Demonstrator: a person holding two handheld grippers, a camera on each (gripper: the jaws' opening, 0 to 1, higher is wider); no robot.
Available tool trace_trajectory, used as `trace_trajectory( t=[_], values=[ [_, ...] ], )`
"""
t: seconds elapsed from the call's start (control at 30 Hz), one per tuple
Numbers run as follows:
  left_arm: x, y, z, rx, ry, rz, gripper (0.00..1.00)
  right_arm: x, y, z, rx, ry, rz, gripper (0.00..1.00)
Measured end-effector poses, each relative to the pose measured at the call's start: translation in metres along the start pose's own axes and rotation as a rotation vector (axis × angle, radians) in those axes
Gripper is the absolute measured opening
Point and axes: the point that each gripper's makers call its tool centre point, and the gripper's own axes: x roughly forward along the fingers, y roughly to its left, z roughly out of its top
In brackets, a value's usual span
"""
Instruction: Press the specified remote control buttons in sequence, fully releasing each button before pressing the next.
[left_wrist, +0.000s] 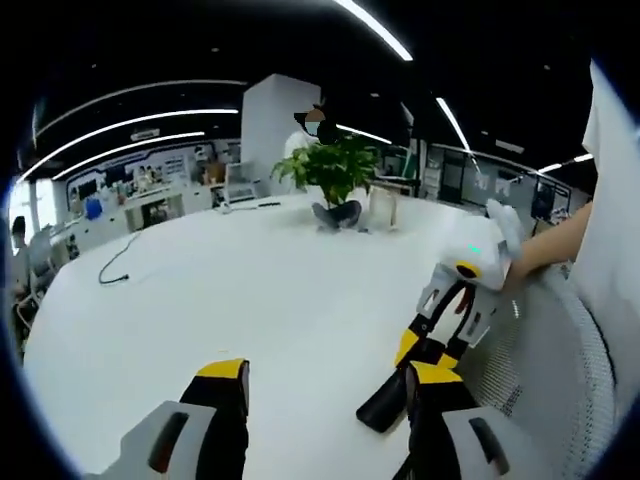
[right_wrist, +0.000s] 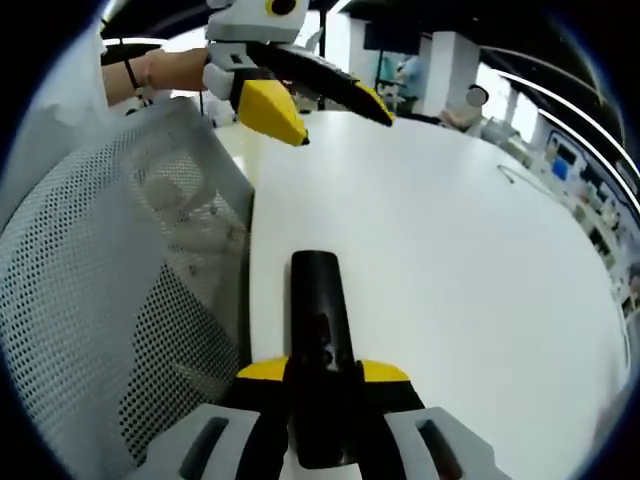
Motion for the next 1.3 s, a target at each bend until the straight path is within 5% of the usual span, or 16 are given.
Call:
trace_trajectory(
  t=[0.23,0.37,0.57,0.7,0.9,1.3],
  values=[
    [-0.024,0.013,0.027,-0.113,-0.221,0.103,0.76,0.000,0.000,0.000,0.003,-0.001,-0.003,0.22],
    [-0.036,0.027,0.036,-0.088,-0.303,0.210,0.96,0.000,0.000,0.000,0.007,-0.003,-0.006,0.22],
    [-0.046,0.037,0.033,-0.037,-0.312,0.349,1.00,0.000,0.000,0.001,0.009,-0.005,-0.008,0.22],
    [-0.054,0.043,0.043,0.018,-0.377,0.428,1.00,0.000,0.001,0.001,0.016,-0.011,-0.010,0.22],
    [-0.052,0.039,0.047,-0.082,-0.428,0.378,1.00,0.001,0.001,0.001,0.021,-0.021,-0.012,0.22],
    [-0.053,0.035,0.044,0.013,-0.375,0.432,0.96,0.001,0.001,0.002,0.016,0.010,-0.017,0.22]
  ],
)
